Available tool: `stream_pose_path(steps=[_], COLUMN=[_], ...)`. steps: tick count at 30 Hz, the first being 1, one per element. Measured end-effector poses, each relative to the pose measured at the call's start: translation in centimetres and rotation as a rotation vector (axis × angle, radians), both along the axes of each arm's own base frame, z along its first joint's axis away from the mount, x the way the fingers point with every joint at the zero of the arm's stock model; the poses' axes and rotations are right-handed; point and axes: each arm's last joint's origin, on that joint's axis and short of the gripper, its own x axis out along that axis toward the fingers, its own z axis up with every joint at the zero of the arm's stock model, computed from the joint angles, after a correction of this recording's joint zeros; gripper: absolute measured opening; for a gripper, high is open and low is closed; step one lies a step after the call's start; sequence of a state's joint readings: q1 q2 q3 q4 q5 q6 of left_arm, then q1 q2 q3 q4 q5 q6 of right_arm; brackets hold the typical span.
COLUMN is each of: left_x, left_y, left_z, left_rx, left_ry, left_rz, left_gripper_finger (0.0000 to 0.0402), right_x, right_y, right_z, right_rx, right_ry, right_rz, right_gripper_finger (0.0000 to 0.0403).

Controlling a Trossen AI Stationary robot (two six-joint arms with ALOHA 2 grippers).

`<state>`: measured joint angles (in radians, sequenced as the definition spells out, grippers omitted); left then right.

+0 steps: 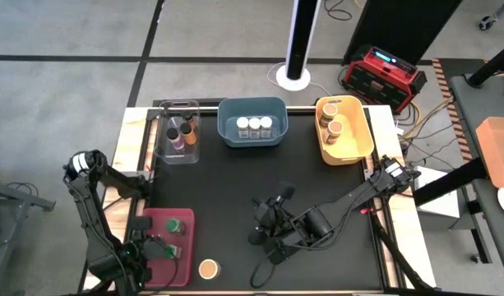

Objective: Sort spices by type
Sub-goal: Adjust the green seasoning bottle

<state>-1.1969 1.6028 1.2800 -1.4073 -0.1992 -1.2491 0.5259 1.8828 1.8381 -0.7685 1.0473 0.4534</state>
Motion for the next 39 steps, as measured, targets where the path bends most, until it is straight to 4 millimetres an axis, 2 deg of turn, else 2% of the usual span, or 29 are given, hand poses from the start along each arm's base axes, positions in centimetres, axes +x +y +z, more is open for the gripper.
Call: stream_pose_path(steps=[28, 39], left_x=[0.1, -0.5], left_y=[-0.6, -1.3], left_z=[-0.5, 0.4], left_rx=[-0.017, -0.047], left_ry=[0.020, 0.027], left_rz=[-0.011, -0.086], left_gripper_finger=[0.0000, 0.0000], right_x=[-0.3, -0.3], right_y=[0.6, 0.6], right_z=[0.0, 0.0], right_rx=[0.000, 0.001], right_ry=[0.000, 0.000], right_rz=[0.015, 0.017], right_gripper_finger=[0.0013, 0.0013])
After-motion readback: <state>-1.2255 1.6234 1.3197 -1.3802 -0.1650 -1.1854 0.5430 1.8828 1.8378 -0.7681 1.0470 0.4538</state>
